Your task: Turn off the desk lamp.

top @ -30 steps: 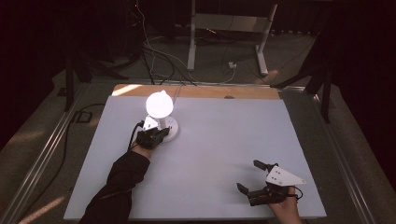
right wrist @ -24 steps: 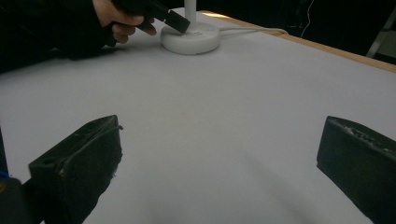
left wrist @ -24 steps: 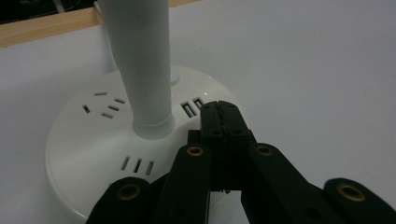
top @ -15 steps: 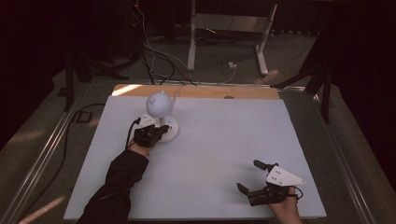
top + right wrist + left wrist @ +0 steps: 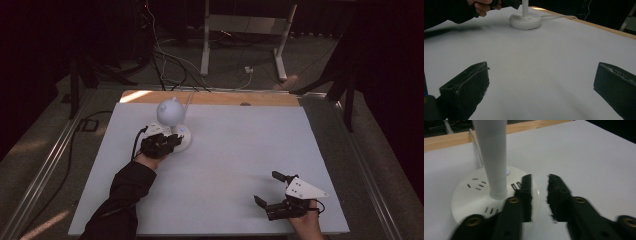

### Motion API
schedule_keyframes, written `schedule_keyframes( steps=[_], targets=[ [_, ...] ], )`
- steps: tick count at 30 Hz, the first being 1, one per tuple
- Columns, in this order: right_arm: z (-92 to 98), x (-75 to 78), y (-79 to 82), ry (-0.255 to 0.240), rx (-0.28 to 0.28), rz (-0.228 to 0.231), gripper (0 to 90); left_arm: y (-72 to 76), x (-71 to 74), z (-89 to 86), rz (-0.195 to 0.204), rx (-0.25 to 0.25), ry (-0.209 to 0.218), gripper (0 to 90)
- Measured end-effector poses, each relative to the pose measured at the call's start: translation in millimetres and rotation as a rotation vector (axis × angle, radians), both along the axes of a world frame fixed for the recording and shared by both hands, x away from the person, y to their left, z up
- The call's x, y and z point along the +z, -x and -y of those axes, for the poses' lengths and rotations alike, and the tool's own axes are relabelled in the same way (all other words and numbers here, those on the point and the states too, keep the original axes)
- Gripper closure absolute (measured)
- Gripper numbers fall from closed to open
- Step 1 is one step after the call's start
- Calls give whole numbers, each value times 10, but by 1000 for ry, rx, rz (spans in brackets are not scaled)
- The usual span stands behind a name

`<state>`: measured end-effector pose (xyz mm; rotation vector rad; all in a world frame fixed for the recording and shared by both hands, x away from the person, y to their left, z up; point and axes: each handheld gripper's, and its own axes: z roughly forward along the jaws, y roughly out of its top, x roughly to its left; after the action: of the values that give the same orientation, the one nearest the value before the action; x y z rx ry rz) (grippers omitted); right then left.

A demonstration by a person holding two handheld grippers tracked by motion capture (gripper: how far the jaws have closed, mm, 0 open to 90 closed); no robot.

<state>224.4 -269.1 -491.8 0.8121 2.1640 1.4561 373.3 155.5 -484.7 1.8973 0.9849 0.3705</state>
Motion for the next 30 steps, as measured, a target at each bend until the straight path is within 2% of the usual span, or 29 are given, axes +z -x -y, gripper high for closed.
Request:
schedule_keyframes(
  steps=[6,8,11,15,17,19,24,28,30],
  targets=[
    [2,3,-1,-2,2,0,0,83,27,44,-23,-21,-19,561],
    [2,5,0,-3,1,1,0,104,33,50,-34,-19,-32,477],
    [2,5,-2,-3,3,1,0,131,46,38,-50,-19,-14,424],
    [1,5,-6,-4,4,0,0,172,60,35,-67,-26,-15,356],
    [1,5,-8,-4,5,0,0,190,67,40,-78,-23,-23,256],
    [0,3,-9,-5,4,-2,0,209,77,35,-83,-25,-17,197],
    [-4,4,-11,-3,5,-1,0,258,107,11,-85,-31,-13,133],
    [-2,3,-13,-3,4,-3,0,300,124,-28,-108,-70,17,56],
    [-2,4,-13,-4,4,-3,0,330,136,-53,-106,-84,28,20]
  ],
)
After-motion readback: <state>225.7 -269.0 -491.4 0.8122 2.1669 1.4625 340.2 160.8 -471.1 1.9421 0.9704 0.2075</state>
